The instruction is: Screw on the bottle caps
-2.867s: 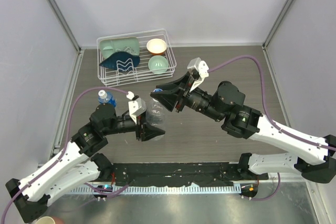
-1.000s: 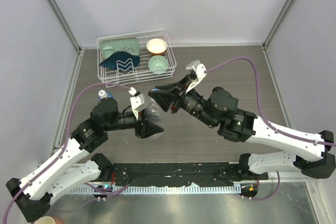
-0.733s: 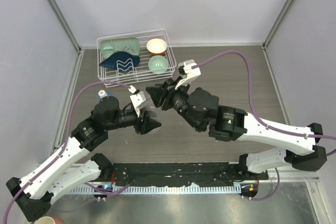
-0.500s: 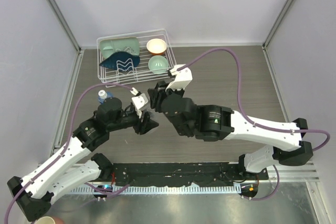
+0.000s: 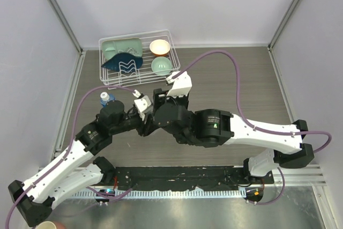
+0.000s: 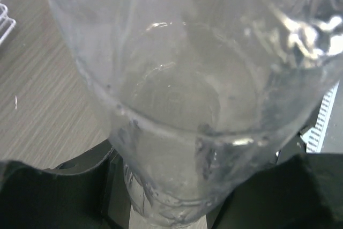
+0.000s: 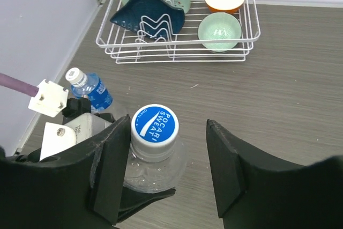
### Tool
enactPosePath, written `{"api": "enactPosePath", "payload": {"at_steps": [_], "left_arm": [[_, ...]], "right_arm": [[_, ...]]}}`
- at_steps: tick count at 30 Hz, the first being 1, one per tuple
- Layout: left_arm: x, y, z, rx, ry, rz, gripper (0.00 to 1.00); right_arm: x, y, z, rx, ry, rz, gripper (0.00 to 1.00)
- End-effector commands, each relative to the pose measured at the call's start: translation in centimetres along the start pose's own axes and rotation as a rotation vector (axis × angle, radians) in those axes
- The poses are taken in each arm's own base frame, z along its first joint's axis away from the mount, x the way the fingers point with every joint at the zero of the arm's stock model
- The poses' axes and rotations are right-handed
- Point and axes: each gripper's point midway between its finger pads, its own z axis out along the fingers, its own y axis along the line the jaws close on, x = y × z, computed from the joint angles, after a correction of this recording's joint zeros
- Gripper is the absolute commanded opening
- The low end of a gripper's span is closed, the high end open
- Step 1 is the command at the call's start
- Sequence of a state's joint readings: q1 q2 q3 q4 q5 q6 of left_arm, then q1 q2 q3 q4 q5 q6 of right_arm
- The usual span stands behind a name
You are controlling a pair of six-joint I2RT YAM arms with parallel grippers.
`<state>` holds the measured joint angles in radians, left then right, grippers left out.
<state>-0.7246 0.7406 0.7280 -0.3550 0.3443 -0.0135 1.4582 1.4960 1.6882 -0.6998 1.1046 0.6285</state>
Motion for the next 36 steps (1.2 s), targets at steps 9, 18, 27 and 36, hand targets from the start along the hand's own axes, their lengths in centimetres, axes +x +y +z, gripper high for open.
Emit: {"api": "enactPosePath", "payload": {"at_steps": [9, 18, 27, 36], "left_arm": [[-12.7, -0.4, -3.4, -0.018, -0.483, 0.116, 0.00], [-12.2, -0.3, -3.4, -0.019, -0.479, 0.080, 0.00], [-9.0, -6.4, -3.6, 0.351, -0.351, 0.120, 0.00], [-6.3, -12.6, -6.7, 0.797, -0.262, 0.205, 0.00]], "right_arm": [[0.3, 2.5, -5.1, -0.367, 0.167, -0.154, 0.73], [-4.9, 0.8, -9.9, -0.624, 0.126, -0.124, 0.74], [-9.8, 1.6, -15.1, -0.971, -0.065, -0.282, 0.72], [-9.8, 4.1, -15.9, -1.195, -0.110, -0.442, 0.75]]}}
